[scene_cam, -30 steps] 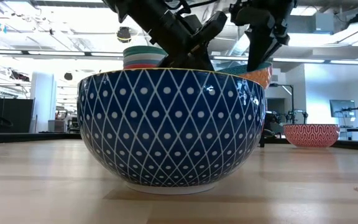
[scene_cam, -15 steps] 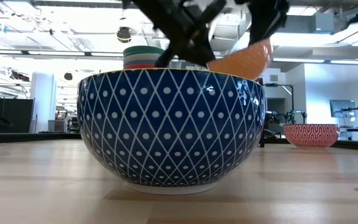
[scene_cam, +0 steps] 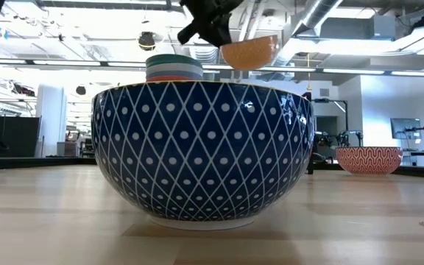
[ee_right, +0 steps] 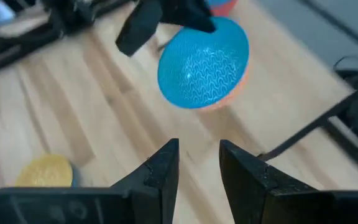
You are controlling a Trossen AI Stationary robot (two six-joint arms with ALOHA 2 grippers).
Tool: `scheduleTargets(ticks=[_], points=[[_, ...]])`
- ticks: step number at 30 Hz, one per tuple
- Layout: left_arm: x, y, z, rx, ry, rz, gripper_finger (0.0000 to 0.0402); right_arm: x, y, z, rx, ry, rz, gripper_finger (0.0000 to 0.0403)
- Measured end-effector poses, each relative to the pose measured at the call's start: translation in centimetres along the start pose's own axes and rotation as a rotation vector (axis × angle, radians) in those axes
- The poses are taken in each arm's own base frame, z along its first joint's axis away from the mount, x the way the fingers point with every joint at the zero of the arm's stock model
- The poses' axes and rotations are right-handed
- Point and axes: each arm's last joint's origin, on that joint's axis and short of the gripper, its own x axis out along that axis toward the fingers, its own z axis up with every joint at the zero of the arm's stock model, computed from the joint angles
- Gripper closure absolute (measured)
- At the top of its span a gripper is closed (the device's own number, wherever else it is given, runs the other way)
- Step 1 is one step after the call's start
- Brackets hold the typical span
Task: Place and stack bowls onto a shelf
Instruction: Put the light blue pattern bowl on the shelf
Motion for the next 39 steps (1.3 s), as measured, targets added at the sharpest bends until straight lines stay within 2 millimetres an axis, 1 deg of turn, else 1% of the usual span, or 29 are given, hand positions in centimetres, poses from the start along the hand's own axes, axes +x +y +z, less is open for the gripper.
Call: scheduleTargets(ticks=[2,5,8,11,15,20,25,28,31,36,39], points=[[0.6,1.4,0.7,-0.030,-0.018,0.033,0.0400,-1.1,-0.5,0.3,0.020,-0.050,-0.003,0.0262],[1.8,3.2,1.3,-0.058,-0.047,0.092,0.0401,-2.1,-1.0,0.3,0.032,-0.074,0.004,0.0262],[2.3,4.7,2.2,-0.080,-0.099,0.119,0.0401,-2.6,-1.3,0.2,0.040,-0.082,0.009,0.0262],[2.4,5.4,3.0,-0.113,-0.155,0.105,0.0401,-2.5,-1.6,0.2,0.048,-0.084,-0.002,0.0262],[3.2,5.4,3.2,-0.120,-0.183,0.082,0.0401,-2.3,-2.0,0.5,0.044,-0.082,-0.024,0.0262],[4.5,5.5,2.3,-0.093,-0.129,0.126,0.0401,-1.9,-2.4,0.8,0.039,-0.077,-0.054,0.0262],[5.1,5.6,2.0,-0.080,-0.113,0.158,0.0401,-1.8,-2.9,0.9,0.033,-0.067,-0.063,0.0262],[5.4,5.6,1.5,-0.047,-0.074,0.171,0.0401,-1.7,-3.1,1.0,0.037,-0.059,-0.063,0.0262],[6.0,5.1,1.0,-0.036,-0.055,0.162,0.0401,-1.6,-3.2,1.0,0.041,-0.056,-0.066,0.0262],[7.5,3.7,-0.6,0.005,0.024,0.119,0.0401,-1.6,-3.2,1.0,0.041,-0.049,-0.054,0.0262],[8.2,3.0,-0.9,0.011,0.011,0.126,0.0401,-1.6,-3.1,1.0,0.041,-0.048,-0.052,0.0262]])
